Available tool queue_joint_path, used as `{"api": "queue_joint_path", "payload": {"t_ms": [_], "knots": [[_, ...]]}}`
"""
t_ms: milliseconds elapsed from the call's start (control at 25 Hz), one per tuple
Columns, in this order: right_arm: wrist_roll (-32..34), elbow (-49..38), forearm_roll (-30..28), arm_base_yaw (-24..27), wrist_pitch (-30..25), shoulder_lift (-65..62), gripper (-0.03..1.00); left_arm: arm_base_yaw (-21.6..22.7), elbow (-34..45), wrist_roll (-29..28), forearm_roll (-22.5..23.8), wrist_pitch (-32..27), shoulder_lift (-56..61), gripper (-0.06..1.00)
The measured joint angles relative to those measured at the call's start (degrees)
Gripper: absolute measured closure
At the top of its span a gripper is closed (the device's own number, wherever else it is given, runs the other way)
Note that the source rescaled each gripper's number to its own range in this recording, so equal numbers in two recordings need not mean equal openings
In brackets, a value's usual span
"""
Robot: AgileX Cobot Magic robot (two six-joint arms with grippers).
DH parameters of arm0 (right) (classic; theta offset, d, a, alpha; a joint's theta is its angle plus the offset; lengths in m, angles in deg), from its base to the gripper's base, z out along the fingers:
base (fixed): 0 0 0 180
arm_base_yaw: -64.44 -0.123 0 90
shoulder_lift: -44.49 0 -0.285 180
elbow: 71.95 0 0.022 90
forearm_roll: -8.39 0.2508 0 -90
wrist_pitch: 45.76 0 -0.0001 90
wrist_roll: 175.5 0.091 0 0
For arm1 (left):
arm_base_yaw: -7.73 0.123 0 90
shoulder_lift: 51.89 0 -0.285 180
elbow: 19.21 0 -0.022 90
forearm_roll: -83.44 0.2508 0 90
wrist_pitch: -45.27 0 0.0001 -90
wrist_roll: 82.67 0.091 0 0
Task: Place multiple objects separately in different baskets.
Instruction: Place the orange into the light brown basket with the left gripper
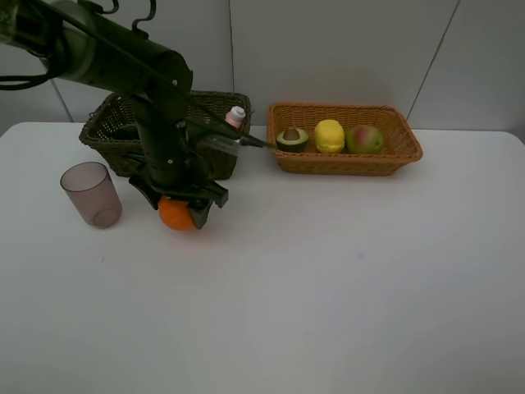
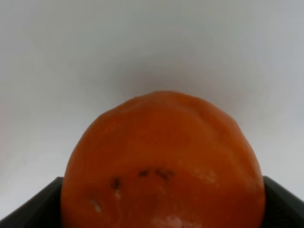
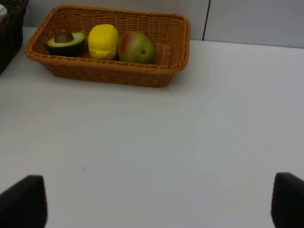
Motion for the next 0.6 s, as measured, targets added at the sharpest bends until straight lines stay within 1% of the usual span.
{"api": "queue_joint_path", "payload": {"t_ms": [160,320,440,600], "knots": [[0.00,0.00,0.00,0.00,0.00,0.00,-0.03,0.00,-0.81,1.92,-3.94,-1.13,0.95,0.01],[0.00,0.00,0.05,0.00,0.00,0.00,-0.03,-0.19,-3.28,3.77,-7.74,-2.85,1.12,0.01],[0.00,0.00,0.05,0.00,0.00,0.00,-0.03,-1.40,-6.05,4.71,-8.95,-3.87,1.19,0.01],[0.00,0.00,0.05,0.00,0.00,0.00,-0.03,-3.00,-10.59,5.16,-9.28,-4.36,1.36,0.01]]}}
